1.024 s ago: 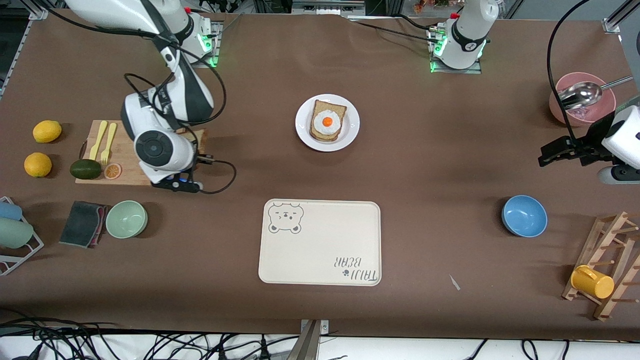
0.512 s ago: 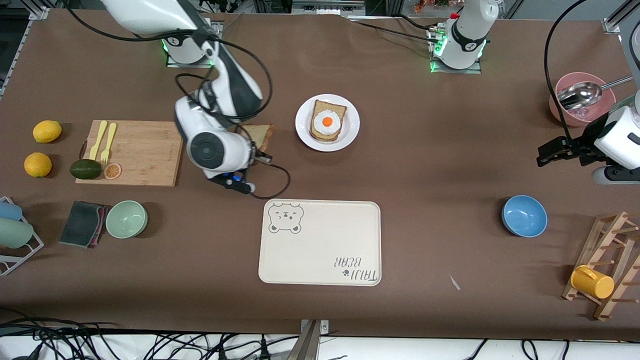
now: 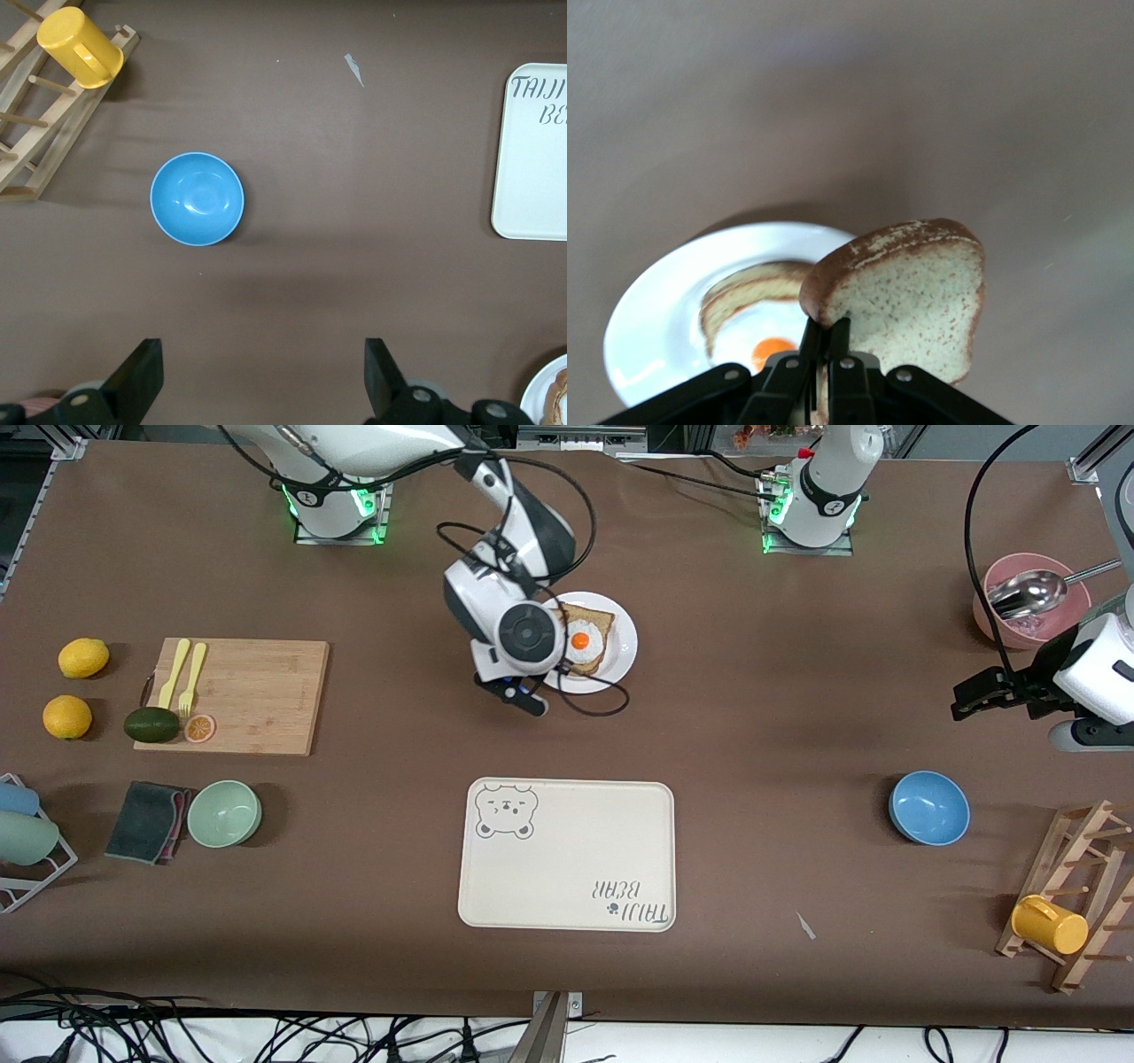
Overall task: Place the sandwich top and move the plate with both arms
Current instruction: 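Carry the bread slice with the right gripper over the white plate, then lower the bread onto the egg toast and open the right gripper, then withdraw the right gripper to rest while the left gripper reaches out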
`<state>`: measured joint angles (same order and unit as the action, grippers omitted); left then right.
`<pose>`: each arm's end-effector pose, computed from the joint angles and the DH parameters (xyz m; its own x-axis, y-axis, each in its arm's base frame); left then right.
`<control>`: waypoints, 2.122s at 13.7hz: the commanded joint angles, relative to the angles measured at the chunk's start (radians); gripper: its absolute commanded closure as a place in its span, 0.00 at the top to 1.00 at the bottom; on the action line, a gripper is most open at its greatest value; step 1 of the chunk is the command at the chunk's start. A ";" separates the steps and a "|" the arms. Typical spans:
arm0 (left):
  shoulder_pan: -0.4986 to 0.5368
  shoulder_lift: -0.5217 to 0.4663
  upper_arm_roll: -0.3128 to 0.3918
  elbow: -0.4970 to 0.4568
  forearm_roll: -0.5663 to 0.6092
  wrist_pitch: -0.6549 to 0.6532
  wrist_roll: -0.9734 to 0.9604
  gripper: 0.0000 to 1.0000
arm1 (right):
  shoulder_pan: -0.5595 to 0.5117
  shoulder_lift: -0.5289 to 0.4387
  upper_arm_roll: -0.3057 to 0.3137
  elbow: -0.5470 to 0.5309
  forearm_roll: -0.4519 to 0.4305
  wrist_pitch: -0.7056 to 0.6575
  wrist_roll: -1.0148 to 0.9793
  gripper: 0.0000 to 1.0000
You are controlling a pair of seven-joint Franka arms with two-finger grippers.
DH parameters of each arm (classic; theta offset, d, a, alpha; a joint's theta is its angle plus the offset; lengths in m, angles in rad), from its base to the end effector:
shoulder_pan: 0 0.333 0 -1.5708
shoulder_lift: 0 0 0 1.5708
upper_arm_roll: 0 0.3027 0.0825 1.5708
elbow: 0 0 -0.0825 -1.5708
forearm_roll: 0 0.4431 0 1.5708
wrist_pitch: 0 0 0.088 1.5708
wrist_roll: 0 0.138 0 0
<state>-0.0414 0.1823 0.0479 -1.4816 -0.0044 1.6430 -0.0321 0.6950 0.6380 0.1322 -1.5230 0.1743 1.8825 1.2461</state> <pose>0.6699 0.0017 0.5170 0.9991 0.0383 -0.0205 0.0382 -0.9993 -0.0050 0.4724 0.5291 0.1982 0.8177 -0.4921 -0.2985 -0.4533 -0.8702 0.1929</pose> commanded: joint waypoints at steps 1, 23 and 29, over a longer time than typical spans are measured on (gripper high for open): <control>-0.005 0.006 -0.002 0.017 0.027 -0.006 -0.002 1.00 | 0.024 0.058 -0.006 0.082 0.054 0.047 0.079 0.00; -0.064 0.028 -0.006 0.037 0.047 -0.006 -0.012 1.00 | 0.086 0.016 -0.299 0.204 -0.044 -0.129 -0.383 0.99; -0.101 0.039 -0.017 0.038 0.044 -0.006 -0.015 1.00 | 0.087 -0.037 -0.548 0.201 -0.030 -0.216 -0.893 0.99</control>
<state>-0.1400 0.2065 0.0308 -1.4747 0.0120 1.6457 -0.0357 0.7735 0.6242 -0.3593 -1.3131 0.1401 1.7040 0.4814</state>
